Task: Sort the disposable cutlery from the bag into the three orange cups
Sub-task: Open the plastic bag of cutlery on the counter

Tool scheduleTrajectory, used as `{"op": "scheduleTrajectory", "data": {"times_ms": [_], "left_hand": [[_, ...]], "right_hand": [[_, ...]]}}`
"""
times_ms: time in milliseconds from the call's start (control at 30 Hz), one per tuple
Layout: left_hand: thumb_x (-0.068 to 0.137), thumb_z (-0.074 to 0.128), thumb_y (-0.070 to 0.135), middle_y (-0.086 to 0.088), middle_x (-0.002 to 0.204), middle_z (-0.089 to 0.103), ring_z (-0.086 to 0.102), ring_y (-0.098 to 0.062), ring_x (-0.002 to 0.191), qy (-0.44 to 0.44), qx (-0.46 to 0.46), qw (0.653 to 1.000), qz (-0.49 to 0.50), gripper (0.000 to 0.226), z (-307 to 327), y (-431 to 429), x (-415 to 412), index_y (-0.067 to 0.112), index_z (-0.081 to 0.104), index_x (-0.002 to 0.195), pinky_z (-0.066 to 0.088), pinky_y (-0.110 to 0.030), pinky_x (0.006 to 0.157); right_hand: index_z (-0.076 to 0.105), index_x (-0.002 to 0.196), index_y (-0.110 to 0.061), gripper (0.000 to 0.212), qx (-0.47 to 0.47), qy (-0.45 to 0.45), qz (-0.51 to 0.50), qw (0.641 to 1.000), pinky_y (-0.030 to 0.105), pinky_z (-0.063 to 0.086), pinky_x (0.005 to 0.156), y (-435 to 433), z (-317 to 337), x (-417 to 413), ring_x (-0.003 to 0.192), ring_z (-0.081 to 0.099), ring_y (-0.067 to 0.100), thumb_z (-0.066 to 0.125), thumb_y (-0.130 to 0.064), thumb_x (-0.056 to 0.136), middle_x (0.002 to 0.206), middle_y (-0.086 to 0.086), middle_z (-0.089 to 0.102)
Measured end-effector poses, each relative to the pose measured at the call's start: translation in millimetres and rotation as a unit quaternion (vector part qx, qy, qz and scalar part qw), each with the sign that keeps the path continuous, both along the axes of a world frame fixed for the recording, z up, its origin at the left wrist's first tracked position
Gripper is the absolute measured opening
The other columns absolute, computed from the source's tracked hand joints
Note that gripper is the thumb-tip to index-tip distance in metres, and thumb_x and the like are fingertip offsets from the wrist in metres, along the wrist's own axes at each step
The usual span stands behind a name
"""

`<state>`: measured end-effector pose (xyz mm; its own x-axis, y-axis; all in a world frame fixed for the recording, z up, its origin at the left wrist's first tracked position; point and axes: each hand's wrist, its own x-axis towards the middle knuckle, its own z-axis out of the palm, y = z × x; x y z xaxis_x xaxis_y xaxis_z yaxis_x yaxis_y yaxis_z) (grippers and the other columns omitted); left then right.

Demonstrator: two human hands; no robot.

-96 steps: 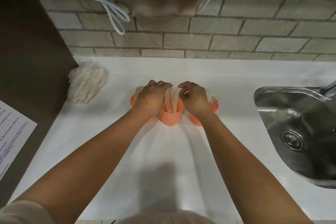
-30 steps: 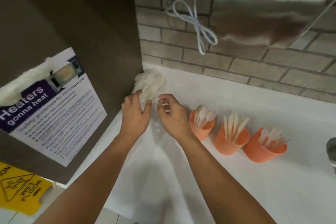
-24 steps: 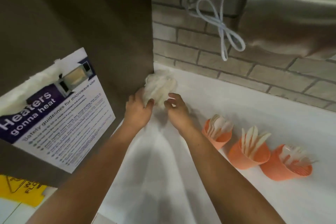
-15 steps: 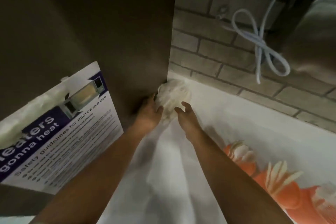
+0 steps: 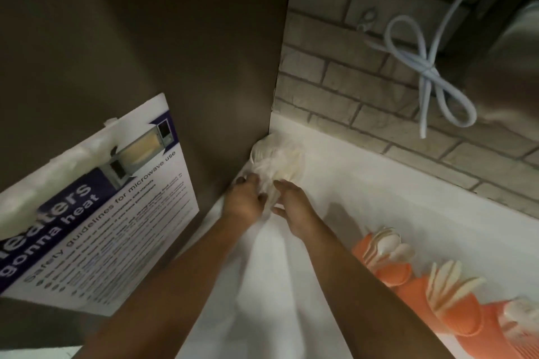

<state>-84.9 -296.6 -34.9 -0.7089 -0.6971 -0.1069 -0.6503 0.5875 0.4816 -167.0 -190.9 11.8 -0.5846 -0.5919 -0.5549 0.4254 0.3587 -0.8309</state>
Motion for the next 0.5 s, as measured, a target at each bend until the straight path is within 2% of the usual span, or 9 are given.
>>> {"op": "scheduleTrajectory", "data": {"times_ms": [100,167,233,367,433,500], "left_hand": [[0.097,0.064,0.033,-0.015,0.128,0.058,0.064,-0.035,0.110,0.039,0.038,0.999,0.001,0.051,2,31,29,0.012,0.045,0.140,0.054,-0.041,0.092],[0.097,0.066,0.030,-0.012,0.124,0.057,0.063,-0.033,0.109,0.051,0.066,0.996,0.001,0.048,9,59,50,0.012,0.047,0.138,0.053,-0.041,0.094],[0.097,0.066,0.031,-0.011,0.123,0.057,0.063,-0.032,0.109,0.054,0.094,0.994,0.010,0.048,18,88,71,0.014,0.047,0.138,0.053,-0.041,0.093],[0.096,0.064,0.042,-0.007,0.120,0.065,0.065,-0.028,0.109,0.079,0.131,0.988,0.001,0.048,28,147,115,0.018,0.052,0.137,0.053,-0.038,0.093],[0.098,0.059,0.049,-0.001,0.115,0.071,0.067,-0.023,0.106,0.054,0.147,0.987,-0.022,0.042,31,170,135,0.025,0.056,0.132,0.053,-0.035,0.091],[0.099,0.054,0.054,0.005,0.099,0.073,0.070,-0.021,0.095,0.033,0.135,0.990,-0.022,0.031,34,183,152,0.029,0.064,0.113,0.053,-0.030,0.082]], "right_hand": [[0.067,0.128,-0.021,0.035,0.006,0.024,0.004,1.000,0.037,0.059,0.089,29,4,22,0.111,0.071,0.025,0.051,-0.027,0.097,0.123,0.004,0.074],[0.071,0.121,-0.022,0.035,0.013,0.060,0.014,0.998,0.047,0.059,0.095,54,2,39,0.106,0.072,0.029,0.052,-0.023,0.093,0.117,0.003,0.075],[0.073,0.114,-0.023,0.030,0.017,0.099,0.018,0.995,0.052,0.058,0.097,80,0,55,0.103,0.071,0.033,0.051,-0.015,0.096,0.109,0.002,0.076],[0.064,0.133,-0.020,0.034,0.047,0.128,0.001,0.991,0.047,0.055,0.102,133,-9,80,0.111,0.068,0.022,0.057,-0.013,0.100,0.126,-0.002,0.066],[0.067,0.125,-0.024,0.029,0.055,0.142,0.007,0.988,0.046,0.055,0.101,162,-11,91,0.109,0.069,0.019,0.058,-0.015,0.098,0.125,-0.002,0.069],[0.072,0.118,-0.021,0.026,0.090,0.186,0.021,0.978,0.041,0.054,0.102,190,-13,101,0.108,0.069,0.018,0.058,-0.015,0.097,0.121,-0.002,0.071]]}}
